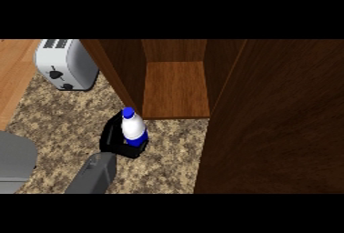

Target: Pick up the bottled water, place it into the cabinet and close the cabinet

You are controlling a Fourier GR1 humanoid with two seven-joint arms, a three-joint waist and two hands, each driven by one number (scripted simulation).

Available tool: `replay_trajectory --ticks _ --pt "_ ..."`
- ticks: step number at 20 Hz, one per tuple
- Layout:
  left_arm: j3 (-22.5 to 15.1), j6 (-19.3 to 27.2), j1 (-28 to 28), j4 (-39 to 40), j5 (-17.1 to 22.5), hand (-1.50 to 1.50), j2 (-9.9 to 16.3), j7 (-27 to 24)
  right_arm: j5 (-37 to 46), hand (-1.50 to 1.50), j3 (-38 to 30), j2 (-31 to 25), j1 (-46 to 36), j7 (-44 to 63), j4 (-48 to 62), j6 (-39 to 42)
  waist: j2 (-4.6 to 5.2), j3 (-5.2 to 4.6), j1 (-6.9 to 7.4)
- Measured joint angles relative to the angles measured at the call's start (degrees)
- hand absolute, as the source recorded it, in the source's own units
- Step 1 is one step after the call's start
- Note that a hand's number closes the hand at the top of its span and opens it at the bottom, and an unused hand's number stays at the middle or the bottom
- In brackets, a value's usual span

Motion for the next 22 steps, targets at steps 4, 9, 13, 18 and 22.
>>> replay_trajectory --ticks 4,9,13,18,22 --pt "-3.9 1.6 -0.6 -1.3 5.5 1.50 0.1 2.2 -1.7 -1.50 -3.9 0.4 2.3 -2.2 0.2 2.6 0.01 0.03 0.11" --pt "-8.6 3.8 0.3 -3.3 12.8 1.50 1.1 5.3 -4.3 -1.50 -8.7 0.8 3.5 -4.0 1.3 5.6 -0.07 0.16 0.02" --pt "-12.3 7.3 1.0 -5.0 17.6 1.50 1.9 6.6 -6.8 -1.50 -11.5 1.4 2.7 -4.7 2.9 7.1 -0.03 0.23 -0.18" --pt "-15.3 11.8 1.8 -6.8 21.0 1.50 3.1 8.0 -8.9 -1.50 -14.1 1.8 2.5 -5.8 4.5 9.3 -0.10 0.38 -0.84" --pt "-17.2 15.1 2.5 -8.3 22.9 1.50 3.7 8.7 -11.2 -1.50 -15.7 2.3 2.1 -6.7 5.7 10.8 -0.16 0.45 -1.28"
